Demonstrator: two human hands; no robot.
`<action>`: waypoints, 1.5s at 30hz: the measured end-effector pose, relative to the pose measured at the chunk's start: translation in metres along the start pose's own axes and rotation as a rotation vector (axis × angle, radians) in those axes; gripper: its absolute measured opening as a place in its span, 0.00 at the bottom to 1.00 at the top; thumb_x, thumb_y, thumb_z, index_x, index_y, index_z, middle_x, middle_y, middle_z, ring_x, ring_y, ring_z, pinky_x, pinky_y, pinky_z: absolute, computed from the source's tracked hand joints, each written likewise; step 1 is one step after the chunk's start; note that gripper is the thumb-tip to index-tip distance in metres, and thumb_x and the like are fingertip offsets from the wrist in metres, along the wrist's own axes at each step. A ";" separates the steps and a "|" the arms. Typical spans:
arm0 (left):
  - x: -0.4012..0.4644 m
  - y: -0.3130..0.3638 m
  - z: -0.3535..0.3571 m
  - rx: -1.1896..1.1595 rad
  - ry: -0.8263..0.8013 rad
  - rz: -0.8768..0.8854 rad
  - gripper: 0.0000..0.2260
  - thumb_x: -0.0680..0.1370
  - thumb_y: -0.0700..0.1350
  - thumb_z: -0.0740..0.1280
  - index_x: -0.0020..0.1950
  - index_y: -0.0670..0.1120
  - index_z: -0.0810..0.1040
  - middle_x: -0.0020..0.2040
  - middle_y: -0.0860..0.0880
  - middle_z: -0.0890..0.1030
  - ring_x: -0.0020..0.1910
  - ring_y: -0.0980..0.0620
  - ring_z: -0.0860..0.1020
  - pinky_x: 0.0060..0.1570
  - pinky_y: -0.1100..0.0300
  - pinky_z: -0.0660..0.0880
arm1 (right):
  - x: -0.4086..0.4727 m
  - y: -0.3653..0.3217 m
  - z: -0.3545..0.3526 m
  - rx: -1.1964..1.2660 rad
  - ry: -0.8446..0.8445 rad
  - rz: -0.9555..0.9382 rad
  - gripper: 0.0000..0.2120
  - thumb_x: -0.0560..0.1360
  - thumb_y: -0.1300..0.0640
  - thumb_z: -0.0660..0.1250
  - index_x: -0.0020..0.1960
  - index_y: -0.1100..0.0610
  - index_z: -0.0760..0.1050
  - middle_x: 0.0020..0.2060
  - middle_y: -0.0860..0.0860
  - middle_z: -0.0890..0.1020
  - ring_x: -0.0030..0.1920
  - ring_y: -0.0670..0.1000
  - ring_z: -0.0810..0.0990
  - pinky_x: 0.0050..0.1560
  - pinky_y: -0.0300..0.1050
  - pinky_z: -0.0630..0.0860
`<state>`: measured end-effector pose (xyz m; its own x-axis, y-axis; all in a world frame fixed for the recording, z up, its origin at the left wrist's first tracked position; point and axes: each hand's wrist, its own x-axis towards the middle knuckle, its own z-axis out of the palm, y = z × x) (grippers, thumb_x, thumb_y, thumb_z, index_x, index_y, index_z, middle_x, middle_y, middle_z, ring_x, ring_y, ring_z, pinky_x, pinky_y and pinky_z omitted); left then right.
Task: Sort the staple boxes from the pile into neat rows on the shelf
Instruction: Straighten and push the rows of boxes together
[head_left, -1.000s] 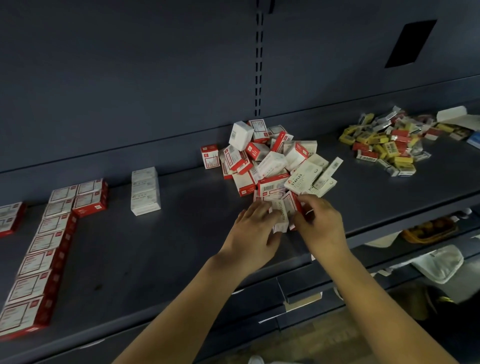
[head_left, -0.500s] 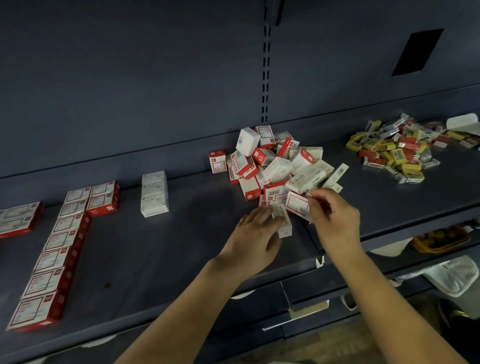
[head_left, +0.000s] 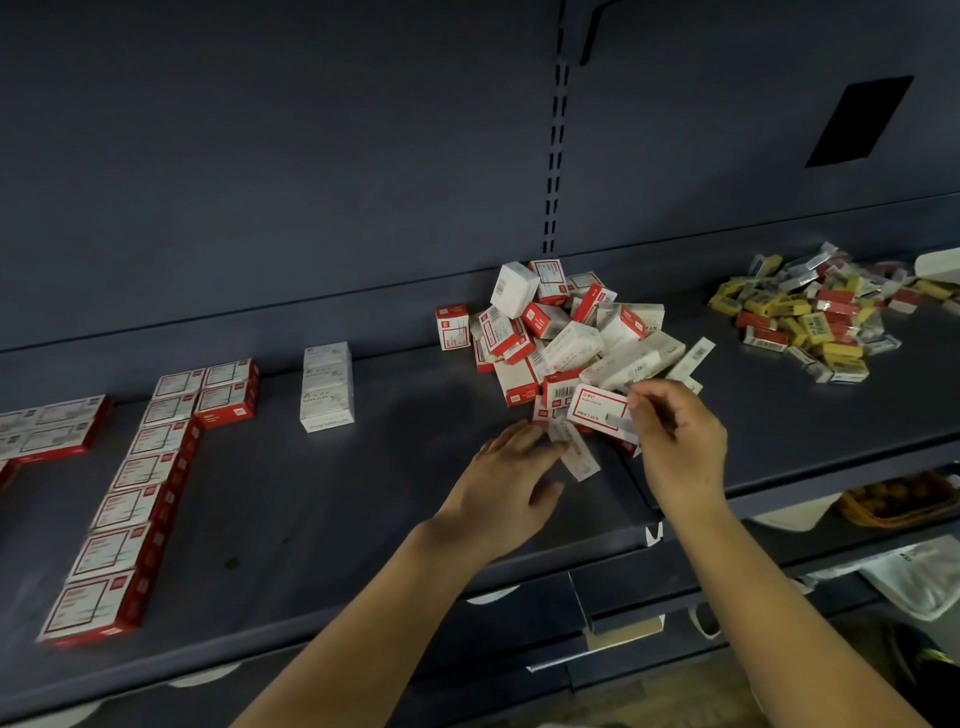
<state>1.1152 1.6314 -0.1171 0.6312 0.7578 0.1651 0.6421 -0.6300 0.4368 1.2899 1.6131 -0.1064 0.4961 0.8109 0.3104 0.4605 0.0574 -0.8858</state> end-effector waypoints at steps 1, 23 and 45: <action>0.000 -0.002 0.000 -0.010 0.006 -0.007 0.20 0.78 0.46 0.63 0.71 0.46 0.69 0.72 0.50 0.65 0.73 0.51 0.60 0.71 0.53 0.60 | -0.001 -0.001 0.001 0.021 -0.002 0.010 0.06 0.76 0.63 0.64 0.49 0.54 0.77 0.45 0.45 0.78 0.43 0.37 0.76 0.40 0.22 0.71; -0.022 -0.017 -0.020 -0.702 0.303 -0.278 0.10 0.77 0.40 0.66 0.58 0.45 0.79 0.49 0.52 0.83 0.52 0.58 0.80 0.55 0.64 0.75 | -0.017 -0.025 0.024 0.366 -0.133 0.091 0.10 0.75 0.66 0.64 0.43 0.52 0.77 0.39 0.48 0.80 0.36 0.35 0.77 0.36 0.28 0.73; -0.104 -0.095 -0.107 0.243 0.447 0.028 0.17 0.73 0.47 0.64 0.59 0.42 0.78 0.55 0.46 0.78 0.54 0.46 0.75 0.51 0.50 0.76 | -0.072 -0.104 0.139 0.357 -0.417 -0.080 0.14 0.74 0.69 0.64 0.44 0.49 0.76 0.41 0.47 0.81 0.41 0.37 0.79 0.42 0.29 0.73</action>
<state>0.9425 1.6305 -0.0812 0.4360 0.7049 0.5594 0.7437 -0.6323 0.2171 1.1038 1.6292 -0.0842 0.1028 0.9537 0.2828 0.1707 0.2632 -0.9495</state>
